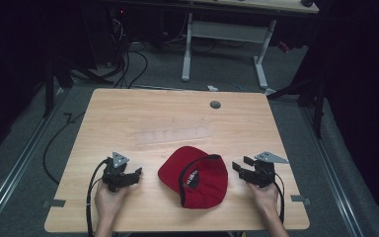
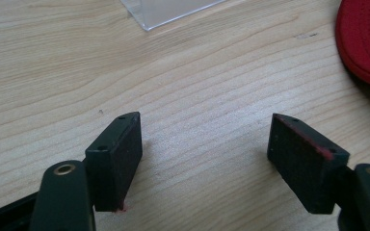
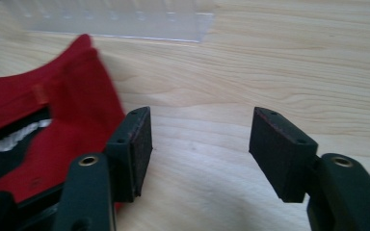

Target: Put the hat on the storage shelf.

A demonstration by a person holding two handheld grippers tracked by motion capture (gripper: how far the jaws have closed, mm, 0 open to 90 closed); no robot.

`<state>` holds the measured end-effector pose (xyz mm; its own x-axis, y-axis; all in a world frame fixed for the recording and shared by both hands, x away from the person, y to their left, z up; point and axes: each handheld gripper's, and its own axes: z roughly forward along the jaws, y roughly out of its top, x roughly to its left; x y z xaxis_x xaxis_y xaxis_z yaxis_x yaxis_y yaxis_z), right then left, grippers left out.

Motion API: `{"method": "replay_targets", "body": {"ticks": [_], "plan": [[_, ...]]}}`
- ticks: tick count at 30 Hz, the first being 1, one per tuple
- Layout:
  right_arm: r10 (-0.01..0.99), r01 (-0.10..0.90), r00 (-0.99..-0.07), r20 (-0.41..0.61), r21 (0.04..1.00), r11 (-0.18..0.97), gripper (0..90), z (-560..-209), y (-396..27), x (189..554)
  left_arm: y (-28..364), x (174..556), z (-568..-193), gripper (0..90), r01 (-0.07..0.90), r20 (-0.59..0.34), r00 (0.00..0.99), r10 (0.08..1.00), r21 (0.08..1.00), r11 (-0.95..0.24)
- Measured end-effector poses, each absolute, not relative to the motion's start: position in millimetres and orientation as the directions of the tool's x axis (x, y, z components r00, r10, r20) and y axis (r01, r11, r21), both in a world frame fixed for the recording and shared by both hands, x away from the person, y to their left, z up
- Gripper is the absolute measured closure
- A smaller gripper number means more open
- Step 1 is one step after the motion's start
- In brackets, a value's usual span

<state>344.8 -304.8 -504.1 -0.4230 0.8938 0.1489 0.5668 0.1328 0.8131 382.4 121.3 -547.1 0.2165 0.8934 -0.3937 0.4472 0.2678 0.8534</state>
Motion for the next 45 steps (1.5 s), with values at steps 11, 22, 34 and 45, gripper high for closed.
{"method": "replay_targets", "body": {"ticks": [11, 22, 34, 45], "plan": [[0.845, 0.546, -0.519, 0.128, 0.810, 0.213, 30.1, -498.4, -280.5, 344.5, 121.3, 382.4, -547.1, 28.1, 0.448, -0.393, 0.217, 0.893, 0.853, 0.267], [0.826, 0.542, -0.551, 0.116, 0.802, 0.249, 30.0, -495.8, -251.1, 366.1, 121.4, 382.4, -547.1, 28.1, 0.448, -0.393, 0.217, 0.893, 0.853, 0.267], [0.775, 0.567, -0.610, 0.164, 0.774, 0.282, 34.0, -502.0, -231.9, 384.8, 121.4, 382.3, -547.2, 27.4, 0.449, -0.392, 0.220, 0.893, 0.853, 0.264], [0.757, 0.603, -0.620, 0.206, 0.743, 0.292, 46.4, -514.2, -225.5, 393.6, 120.7, 382.9, -547.2, 27.3, 0.448, -0.394, 0.216, 0.893, 0.853, 0.268]]}}
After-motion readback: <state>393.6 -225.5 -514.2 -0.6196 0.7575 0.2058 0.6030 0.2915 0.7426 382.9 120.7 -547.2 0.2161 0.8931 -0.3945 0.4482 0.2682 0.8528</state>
